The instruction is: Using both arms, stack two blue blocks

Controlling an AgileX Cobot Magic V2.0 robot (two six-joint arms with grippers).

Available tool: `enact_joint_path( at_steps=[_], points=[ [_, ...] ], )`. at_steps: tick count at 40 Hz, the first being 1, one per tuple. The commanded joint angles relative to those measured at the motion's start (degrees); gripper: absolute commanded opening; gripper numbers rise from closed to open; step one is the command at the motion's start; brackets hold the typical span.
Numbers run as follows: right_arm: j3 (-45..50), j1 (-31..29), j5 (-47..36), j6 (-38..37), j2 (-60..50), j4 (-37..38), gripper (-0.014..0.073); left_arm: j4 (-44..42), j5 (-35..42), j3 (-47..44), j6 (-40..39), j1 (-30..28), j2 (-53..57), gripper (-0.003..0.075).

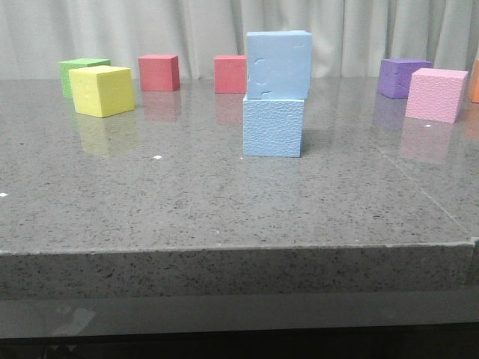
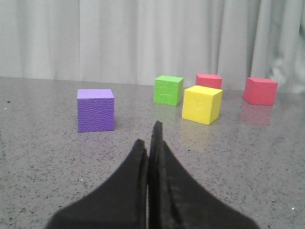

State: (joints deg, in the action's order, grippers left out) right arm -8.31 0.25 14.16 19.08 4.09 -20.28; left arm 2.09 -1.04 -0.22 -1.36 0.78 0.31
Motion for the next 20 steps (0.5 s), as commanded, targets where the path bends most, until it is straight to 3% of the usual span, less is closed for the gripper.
enact_joint_path(
  at_steps=[1, 8, 20],
  points=[
    [4.2, -0.7, -8.6, 0.2, -3.1, -2.9, -0.0068, 0.1, 4.1, -0.1, -0.4, 0.3, 1.0, -0.0019],
    [9.7, 0.5, -9.6, 0.2, -5.8, -3.3, -0.0067, 0.1, 4.1, -0.1, -0.4, 0.3, 1.0, -0.0019],
    [9.6, 2.4, -10.8, 0.3, -5.7, -2.4, -0.0067, 0.1, 4.1, -0.1, -0.4, 0.2, 1.0, -0.0019]
  ],
)
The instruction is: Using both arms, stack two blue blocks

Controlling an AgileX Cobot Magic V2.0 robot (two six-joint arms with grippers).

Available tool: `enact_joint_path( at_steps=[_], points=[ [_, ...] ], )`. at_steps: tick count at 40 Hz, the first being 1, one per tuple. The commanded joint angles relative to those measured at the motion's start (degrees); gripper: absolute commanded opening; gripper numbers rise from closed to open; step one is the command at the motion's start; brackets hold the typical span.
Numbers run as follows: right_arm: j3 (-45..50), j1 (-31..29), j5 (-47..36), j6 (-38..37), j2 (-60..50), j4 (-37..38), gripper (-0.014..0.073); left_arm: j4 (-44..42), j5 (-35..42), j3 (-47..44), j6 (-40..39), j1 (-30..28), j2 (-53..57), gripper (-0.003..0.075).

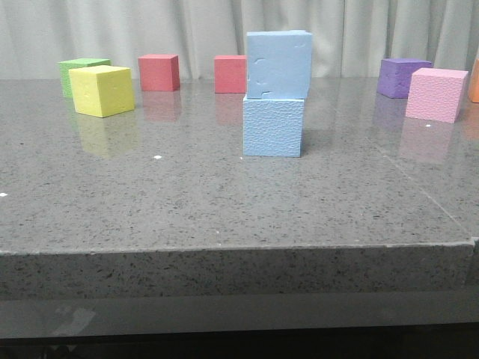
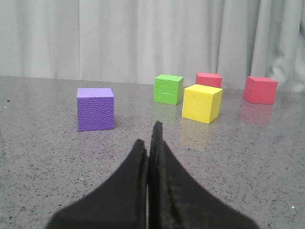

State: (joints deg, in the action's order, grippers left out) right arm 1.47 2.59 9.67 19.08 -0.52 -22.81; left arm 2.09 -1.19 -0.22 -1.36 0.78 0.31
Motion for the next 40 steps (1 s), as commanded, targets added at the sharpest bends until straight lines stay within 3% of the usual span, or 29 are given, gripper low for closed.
enact_joint_path(
  at_steps=[1, 13, 18, 22, 40],
  points=[
    [-0.2, 0.1, -6.7, 0.3, -1.1, 0.2, -0.0067, 0.1, 4.3, -0.1, -0.4, 0.2, 1.0, -0.0019],
    [-0.2, 0.1, -11.8, -1.5, -1.1, 1.0, -0.0067, 0.1, 4.3, -0.1, -0.4, 0.2, 1.0, -0.0019],
    [-0.2, 0.1, -12.8, -16.3, -1.1, 14.7, -0.0067, 0.1, 4.3, -0.1, -0.4, 0.2, 1.0, -0.0019],
    [-0.2, 0.1, -12.8, -23.5, -1.1, 22.2, -0.0067, 0.1, 4.3, -0.1, -0.4, 0.2, 1.0, -0.0019],
    [-0.2, 0.1, -13.2, -24.1, -1.1, 24.1, -0.0067, 0.1, 4.3, -0.1, -0.4, 0.2, 1.0, -0.0019]
  ],
)
